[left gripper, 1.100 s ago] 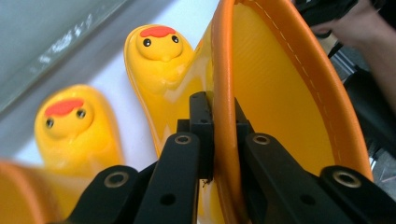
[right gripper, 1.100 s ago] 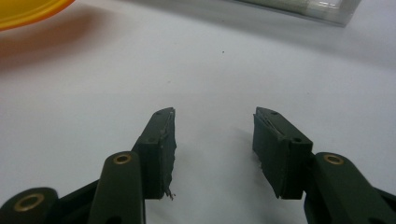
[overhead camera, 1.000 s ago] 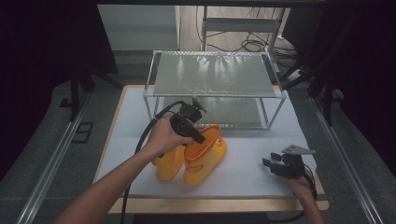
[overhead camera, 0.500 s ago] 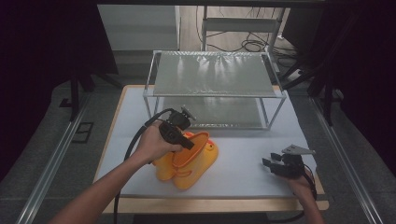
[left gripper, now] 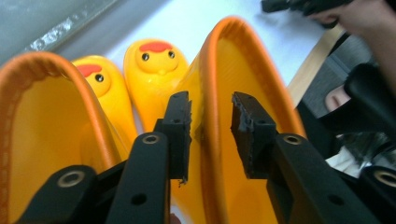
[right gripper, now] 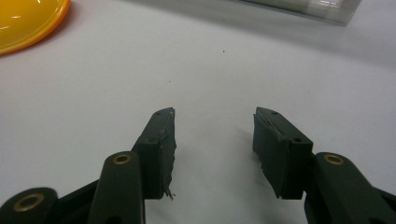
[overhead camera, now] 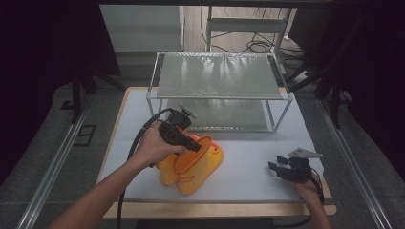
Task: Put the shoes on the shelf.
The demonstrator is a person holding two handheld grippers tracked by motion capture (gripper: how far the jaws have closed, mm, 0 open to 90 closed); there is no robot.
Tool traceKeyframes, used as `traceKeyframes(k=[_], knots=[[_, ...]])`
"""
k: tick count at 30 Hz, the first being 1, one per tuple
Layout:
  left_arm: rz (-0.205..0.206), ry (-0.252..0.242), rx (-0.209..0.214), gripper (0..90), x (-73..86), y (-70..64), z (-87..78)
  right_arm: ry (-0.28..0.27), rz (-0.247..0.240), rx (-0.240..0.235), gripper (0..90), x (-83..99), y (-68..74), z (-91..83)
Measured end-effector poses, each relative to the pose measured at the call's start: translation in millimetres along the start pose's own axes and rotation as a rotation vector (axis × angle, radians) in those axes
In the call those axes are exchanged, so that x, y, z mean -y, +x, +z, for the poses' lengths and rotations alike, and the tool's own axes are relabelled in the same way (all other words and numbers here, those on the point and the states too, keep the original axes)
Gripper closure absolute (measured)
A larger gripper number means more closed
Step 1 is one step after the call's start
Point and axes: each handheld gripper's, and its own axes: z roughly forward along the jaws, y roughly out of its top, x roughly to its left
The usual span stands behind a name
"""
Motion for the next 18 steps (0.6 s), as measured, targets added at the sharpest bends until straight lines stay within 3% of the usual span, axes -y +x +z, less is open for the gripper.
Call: traceKeyframes(k=[5,11,18], knots=[[-0.011,-0.046,0.022,59.9,-0.4,-0.6,-17.3,0.001,0.002,0.0,48.8,0.0,0.0,0.0],[-0.019,-0.089,0.005,54.6,2.7,2.8,-39.6,0.002,0.002,0.001,48.8,0.0,-0.1,0.0],[-0.045,-0.086,-0.007,51.8,13.2,12.9,-46.6,0.005,0.001,0.001,48.8,-0.1,-0.1,0.3]])
